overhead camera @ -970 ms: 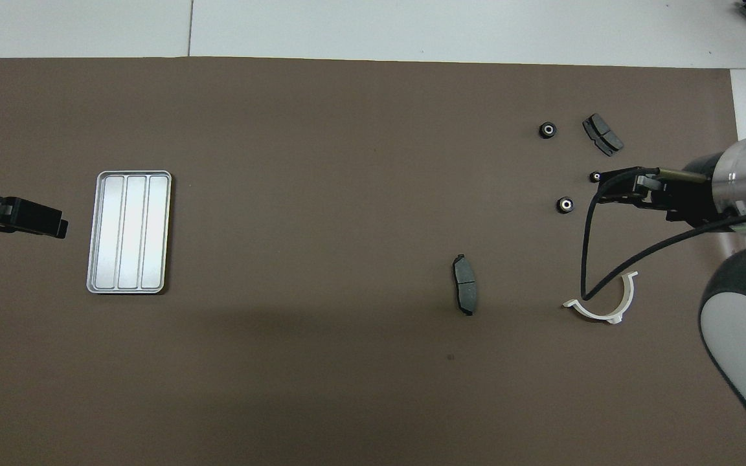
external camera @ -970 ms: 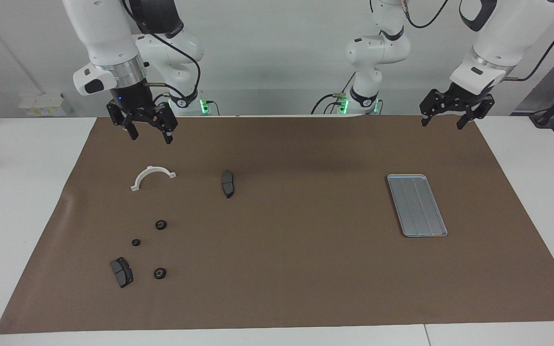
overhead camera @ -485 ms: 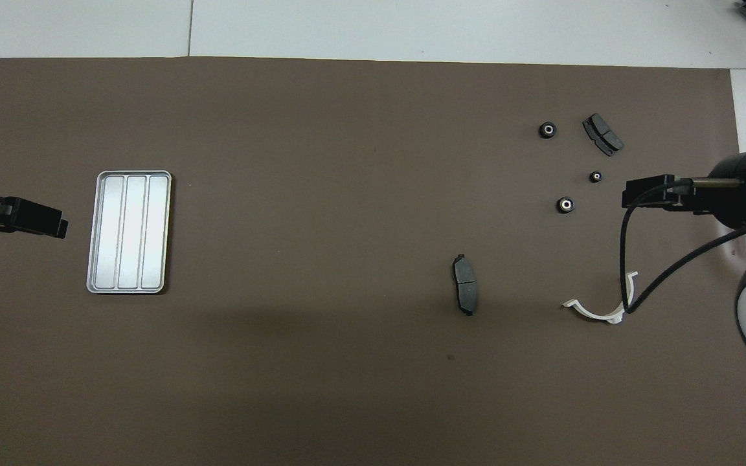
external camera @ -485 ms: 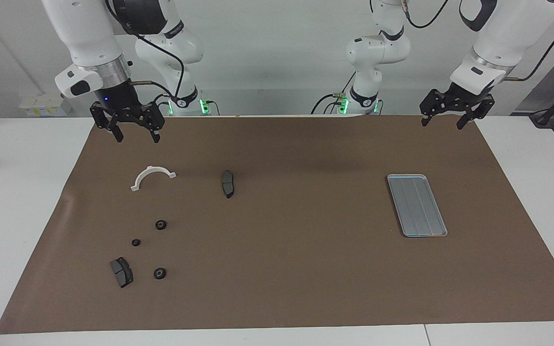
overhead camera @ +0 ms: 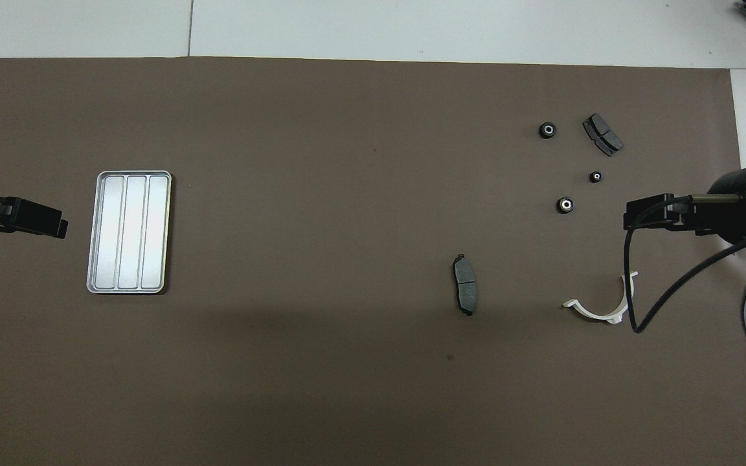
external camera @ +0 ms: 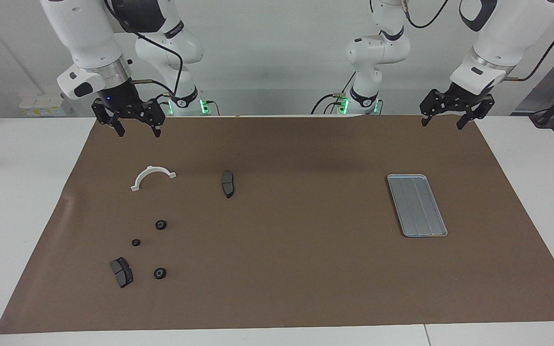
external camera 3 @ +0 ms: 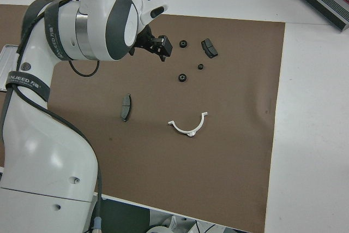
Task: Place bearing gear from tray to pile
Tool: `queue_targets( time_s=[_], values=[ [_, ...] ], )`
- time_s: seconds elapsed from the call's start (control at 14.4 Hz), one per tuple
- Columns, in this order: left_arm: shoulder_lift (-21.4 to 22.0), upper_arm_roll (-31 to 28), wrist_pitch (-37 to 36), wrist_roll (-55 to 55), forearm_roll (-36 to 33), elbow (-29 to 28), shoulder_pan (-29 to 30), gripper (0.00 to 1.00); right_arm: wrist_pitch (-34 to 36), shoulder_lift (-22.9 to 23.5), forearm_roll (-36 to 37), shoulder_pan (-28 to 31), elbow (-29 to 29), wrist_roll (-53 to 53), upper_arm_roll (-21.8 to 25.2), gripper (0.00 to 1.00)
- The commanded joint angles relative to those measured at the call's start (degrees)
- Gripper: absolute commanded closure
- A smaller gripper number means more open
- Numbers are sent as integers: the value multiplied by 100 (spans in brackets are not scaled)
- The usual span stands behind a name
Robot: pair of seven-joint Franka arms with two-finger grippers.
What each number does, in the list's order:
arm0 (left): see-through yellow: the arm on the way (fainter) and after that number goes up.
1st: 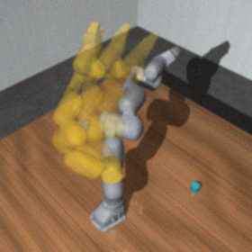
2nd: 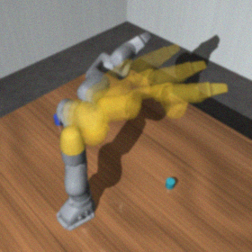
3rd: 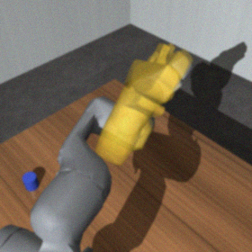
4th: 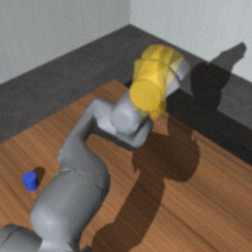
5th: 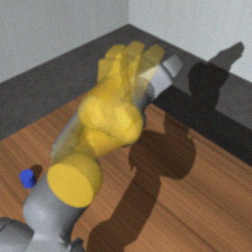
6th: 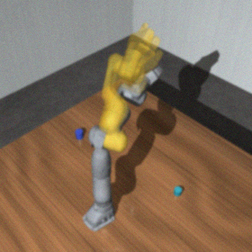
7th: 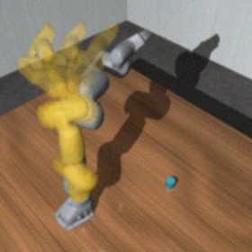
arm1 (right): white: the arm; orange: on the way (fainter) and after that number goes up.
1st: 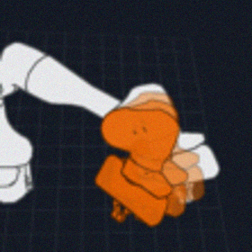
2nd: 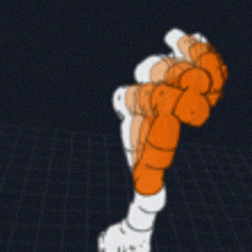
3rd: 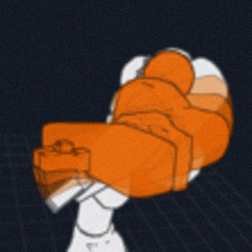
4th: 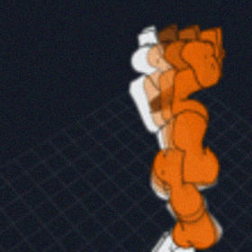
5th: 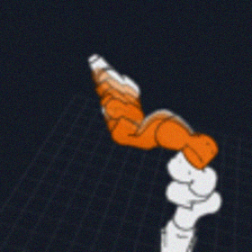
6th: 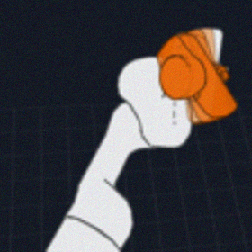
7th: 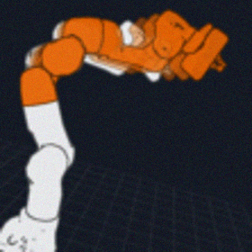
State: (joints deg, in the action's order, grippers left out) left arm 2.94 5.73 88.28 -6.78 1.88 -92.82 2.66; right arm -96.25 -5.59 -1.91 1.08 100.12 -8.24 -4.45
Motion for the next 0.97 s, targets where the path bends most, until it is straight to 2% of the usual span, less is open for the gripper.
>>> queue_targets(
  time_s=[0.0,0.42,0.9],
  values=[
    [172,25,-21,45,-74,-166,42,0,211,-126,-65,59,52,209,5,0],
    [172,25,-30,45,-74,-166,42,0,449,-153,296,59,61,401,5,0],
    [172,25,-21,45,-74,-166,42,0,414,-153,331,68,52,508,5,0]
  ],
)
